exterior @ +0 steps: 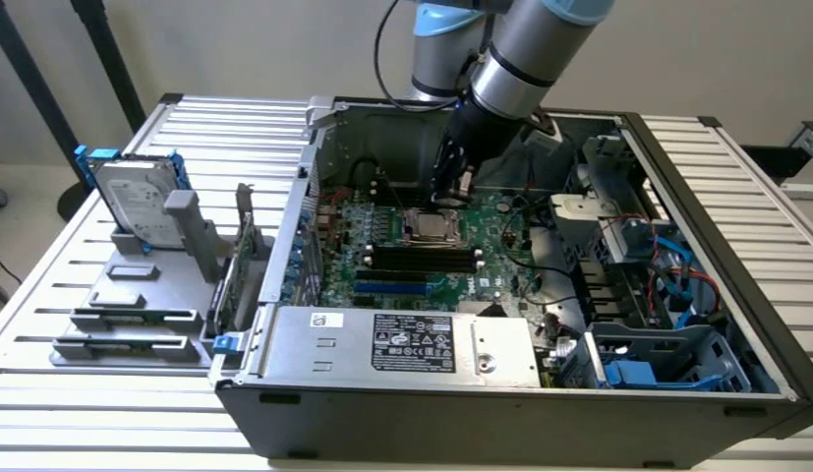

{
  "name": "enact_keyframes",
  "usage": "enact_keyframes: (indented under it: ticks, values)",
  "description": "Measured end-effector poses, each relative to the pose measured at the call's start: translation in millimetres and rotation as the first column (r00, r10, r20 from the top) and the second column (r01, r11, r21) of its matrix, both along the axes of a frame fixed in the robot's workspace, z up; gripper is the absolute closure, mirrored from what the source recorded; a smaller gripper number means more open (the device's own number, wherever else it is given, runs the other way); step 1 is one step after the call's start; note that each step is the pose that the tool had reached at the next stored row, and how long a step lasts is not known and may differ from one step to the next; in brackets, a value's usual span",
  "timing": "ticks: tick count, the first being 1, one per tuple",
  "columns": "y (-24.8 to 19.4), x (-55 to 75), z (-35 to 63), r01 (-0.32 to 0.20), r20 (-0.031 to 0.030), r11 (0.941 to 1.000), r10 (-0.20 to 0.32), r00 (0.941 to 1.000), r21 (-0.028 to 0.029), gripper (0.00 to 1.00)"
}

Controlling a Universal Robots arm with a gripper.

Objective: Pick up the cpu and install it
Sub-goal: 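Close the cpu cover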

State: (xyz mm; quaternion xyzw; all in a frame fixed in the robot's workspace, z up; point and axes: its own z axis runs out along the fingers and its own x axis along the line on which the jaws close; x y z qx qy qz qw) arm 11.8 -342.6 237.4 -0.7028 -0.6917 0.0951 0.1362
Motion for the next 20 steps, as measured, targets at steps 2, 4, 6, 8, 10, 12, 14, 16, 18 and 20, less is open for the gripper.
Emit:
enact_keyframes:
  ticks: [2,4,6,8,10,12,14,16,18,20]
  values:
    - [0.1,-6.7,-2.2,0.0,0.0001,1.0,0.0,1.0,0.0002,0.89]
    - [0.2,-13.2,-4.1,0.0,0.0,1.0,0.0,1.0,0.0001,0.89]
    - [0.7,-17.6,-5.8,0.0,0.0001,1.0,0.0,1.0,0.0009,0.89]
    - [1.7,-21.0,-7.1,0.002,0.0001,1.0,-0.002,1.0,0.0026,0.89]
    - [2.9,-23.7,-8.5,0.004,0.0001,1.0,-0.004,1.0,0.0084,0.89]
    - [3.7,-26.1,-10.2,0.005,0.0001,0.9999,-0.005,1.0,0.0138,0.89]
    - [4.2,-27.6,-12.4,0.006,0.0001,0.9998,-0.006,1.0,0.0176,0.89]
    - [4.4,-27.9,-15.1,0.006,0.0,0.9997,-0.006,1.0,0.022,0.89]
    - [4.6,-28.1,-17.8,0.006,0.0,0.9996,-0.006,1.0,0.0278,0.89]
    - [4.8,-28.2,-20.6,0.007,-0.0001,0.9994,-0.007,1.0,0.0348,0.89]
